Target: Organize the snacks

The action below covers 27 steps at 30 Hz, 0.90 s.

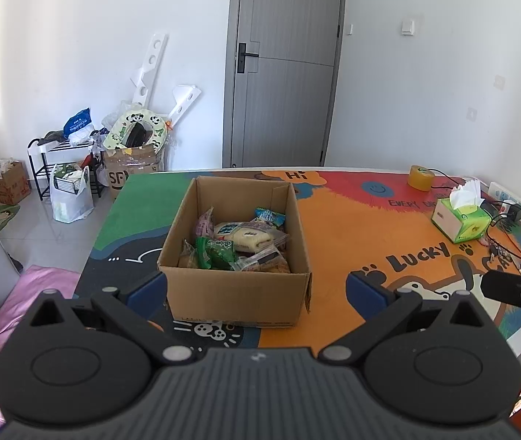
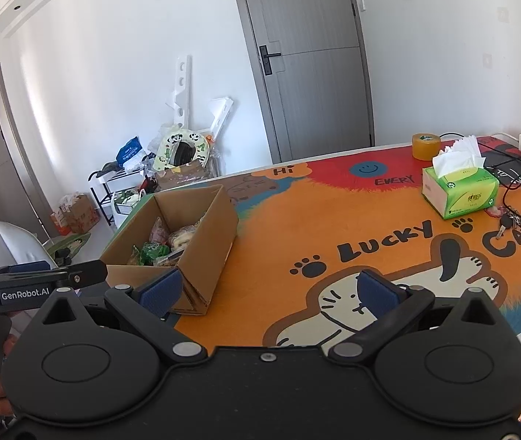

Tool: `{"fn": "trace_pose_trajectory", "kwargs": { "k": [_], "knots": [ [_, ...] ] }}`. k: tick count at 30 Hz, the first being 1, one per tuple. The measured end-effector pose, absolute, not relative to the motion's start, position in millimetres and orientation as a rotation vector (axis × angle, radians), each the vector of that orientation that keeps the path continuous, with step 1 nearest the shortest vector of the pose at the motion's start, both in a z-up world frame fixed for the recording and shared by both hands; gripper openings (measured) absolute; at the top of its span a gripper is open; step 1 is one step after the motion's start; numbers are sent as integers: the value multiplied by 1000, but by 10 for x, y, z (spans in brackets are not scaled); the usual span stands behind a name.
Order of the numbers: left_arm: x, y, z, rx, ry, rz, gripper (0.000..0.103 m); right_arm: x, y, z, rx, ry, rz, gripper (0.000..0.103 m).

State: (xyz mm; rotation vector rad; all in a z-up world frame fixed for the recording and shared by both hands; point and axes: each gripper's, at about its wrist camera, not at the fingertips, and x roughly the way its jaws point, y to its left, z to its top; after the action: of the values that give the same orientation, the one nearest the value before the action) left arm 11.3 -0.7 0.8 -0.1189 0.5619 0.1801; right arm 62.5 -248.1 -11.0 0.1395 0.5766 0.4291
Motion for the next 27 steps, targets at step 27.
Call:
{"fn": "trace_pose_trajectory", "kwargs": {
  "k": [27],
  "knots": [
    [97, -42, -17, -104, 559, 178, 103, 642, -2473, -115, 132, 583, 432, 103]
  ]
}}
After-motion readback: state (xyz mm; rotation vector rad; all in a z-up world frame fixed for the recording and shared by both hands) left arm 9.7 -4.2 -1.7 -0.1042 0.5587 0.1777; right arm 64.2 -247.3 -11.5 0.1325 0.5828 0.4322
